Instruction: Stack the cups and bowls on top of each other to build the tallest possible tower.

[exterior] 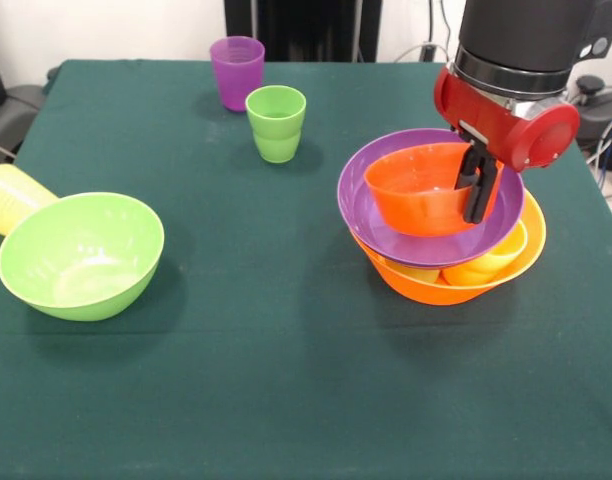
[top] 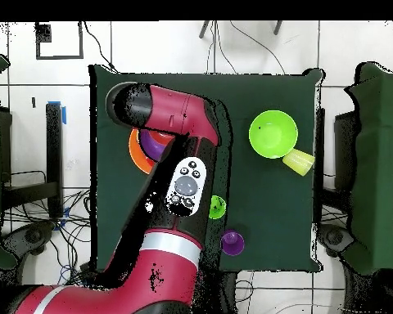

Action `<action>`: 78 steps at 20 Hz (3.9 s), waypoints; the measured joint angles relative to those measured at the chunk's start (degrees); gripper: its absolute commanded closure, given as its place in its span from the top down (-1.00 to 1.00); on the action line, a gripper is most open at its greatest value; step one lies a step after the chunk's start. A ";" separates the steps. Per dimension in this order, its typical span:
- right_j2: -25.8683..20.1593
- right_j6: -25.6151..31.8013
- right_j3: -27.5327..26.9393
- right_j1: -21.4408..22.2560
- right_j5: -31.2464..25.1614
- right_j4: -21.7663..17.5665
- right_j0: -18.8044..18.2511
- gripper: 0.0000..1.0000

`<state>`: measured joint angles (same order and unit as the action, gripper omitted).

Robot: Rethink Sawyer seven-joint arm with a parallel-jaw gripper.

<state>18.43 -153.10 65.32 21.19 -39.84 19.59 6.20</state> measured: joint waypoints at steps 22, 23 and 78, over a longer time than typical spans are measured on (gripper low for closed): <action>2.25 0.00 -0.01 -1.17 0.01 1.16 2.24 -1.00; 2.35 0.00 -0.01 -1.24 0.01 1.16 2.27 -1.00; 6.05 0.00 1.44 9.11 -10.07 5.35 1.76 1.00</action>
<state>24.49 -153.10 66.76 30.30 -49.91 24.94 7.96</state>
